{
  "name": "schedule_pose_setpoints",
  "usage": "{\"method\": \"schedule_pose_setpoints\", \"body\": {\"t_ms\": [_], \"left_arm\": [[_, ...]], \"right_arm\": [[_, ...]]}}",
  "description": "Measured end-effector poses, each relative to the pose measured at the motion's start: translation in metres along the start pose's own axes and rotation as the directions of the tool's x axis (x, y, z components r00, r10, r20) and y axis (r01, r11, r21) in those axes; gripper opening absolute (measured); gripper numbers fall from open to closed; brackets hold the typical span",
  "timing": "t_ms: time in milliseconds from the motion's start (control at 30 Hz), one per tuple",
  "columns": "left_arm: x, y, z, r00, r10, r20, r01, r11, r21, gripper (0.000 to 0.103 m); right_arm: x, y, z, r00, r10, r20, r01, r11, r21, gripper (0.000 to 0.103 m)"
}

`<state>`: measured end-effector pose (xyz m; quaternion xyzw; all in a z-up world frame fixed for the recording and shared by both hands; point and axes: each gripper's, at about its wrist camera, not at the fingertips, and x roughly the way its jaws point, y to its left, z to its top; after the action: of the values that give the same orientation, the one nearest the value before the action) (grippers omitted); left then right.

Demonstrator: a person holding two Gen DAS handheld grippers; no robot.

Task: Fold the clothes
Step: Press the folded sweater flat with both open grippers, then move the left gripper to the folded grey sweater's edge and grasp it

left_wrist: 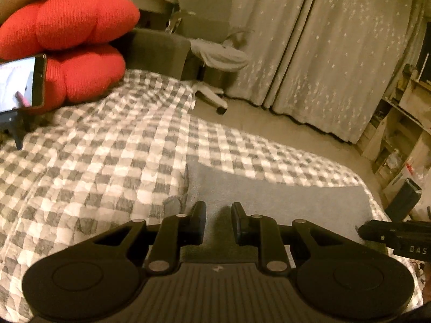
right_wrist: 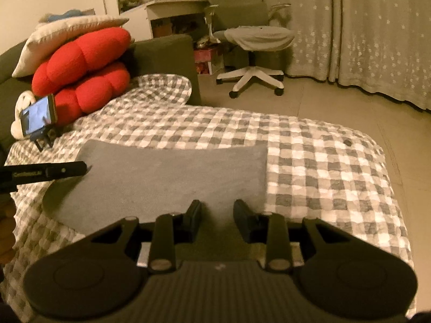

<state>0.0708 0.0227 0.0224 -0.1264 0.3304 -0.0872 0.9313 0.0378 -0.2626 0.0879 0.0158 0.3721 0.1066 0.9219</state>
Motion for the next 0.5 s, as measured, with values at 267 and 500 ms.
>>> {"method": "schedule_pose_setpoints", "body": {"t_ms": [267, 500], "left_arm": [[-0.006, 0.003, 0.001, 1.0, 0.004, 0.005, -0.004, 1.0, -0.027, 0.021], [-0.002, 0.008, -0.001, 1.0, 0.019, -0.02, -0.02, 0.999, -0.035, 0.021]], "right_arm": [[-0.001, -0.008, -0.001, 1.0, -0.016, 0.0, 0.016, 0.999, 0.035, 0.029], [0.003, -0.009, -0.004, 0.999, -0.025, -0.023, 0.025, 0.999, 0.033, 0.029]]}}
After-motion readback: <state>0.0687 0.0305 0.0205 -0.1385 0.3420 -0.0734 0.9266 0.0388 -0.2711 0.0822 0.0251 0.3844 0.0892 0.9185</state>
